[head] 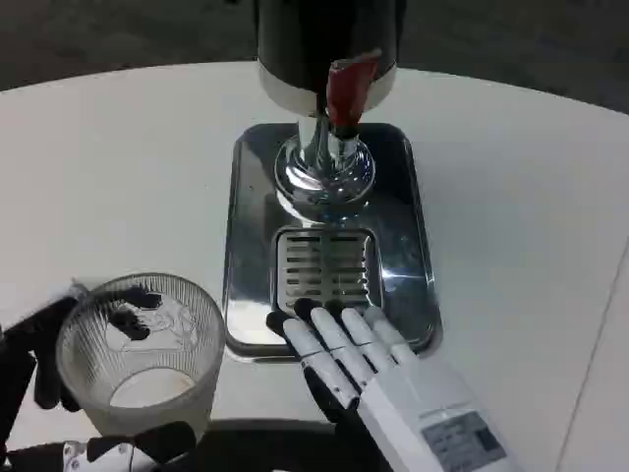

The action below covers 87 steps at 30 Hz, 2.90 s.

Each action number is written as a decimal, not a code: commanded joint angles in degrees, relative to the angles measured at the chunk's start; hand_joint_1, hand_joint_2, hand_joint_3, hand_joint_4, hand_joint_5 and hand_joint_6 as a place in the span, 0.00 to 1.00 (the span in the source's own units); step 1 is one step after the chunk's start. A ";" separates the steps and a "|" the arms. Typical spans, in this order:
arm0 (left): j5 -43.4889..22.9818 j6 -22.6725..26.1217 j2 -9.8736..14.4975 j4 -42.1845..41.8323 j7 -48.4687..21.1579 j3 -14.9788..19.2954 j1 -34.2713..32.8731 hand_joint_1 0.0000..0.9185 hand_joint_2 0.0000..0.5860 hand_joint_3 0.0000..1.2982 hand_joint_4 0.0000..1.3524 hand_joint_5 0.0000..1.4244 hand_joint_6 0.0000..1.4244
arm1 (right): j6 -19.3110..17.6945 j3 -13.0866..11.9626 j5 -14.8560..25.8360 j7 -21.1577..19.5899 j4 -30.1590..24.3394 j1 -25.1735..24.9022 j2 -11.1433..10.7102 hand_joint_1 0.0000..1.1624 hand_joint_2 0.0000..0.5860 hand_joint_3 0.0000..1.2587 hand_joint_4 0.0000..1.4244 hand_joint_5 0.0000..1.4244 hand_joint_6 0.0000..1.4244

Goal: Grasp the cup under the faucet to collect the drink, then remove the cup.

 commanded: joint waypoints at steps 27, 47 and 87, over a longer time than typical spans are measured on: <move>5.45 -1.34 -2.20 -0.74 0.02 -1.22 -3.13 0.53 0.19 0.74 0.78 0.82 0.90 | 0.75 -1.56 -0.45 -1.14 -2.13 2.80 1.61 0.23 0.90 0.07 0.00 0.00 0.00; 16.48 5.70 -3.74 13.46 8.71 -9.23 -21.77 0.53 0.19 0.74 0.78 0.82 0.90 | 0.95 -4.58 -0.06 -1.18 -5.90 8.52 1.85 0.30 0.92 0.08 0.00 0.00 0.00; 26.00 13.68 -3.99 63.38 38.62 -34.05 -59.52 0.54 0.19 0.74 0.80 0.83 0.91 | -0.44 -7.05 0.10 -3.50 -8.66 13.82 2.17 0.30 0.88 0.09 0.01 0.01 0.02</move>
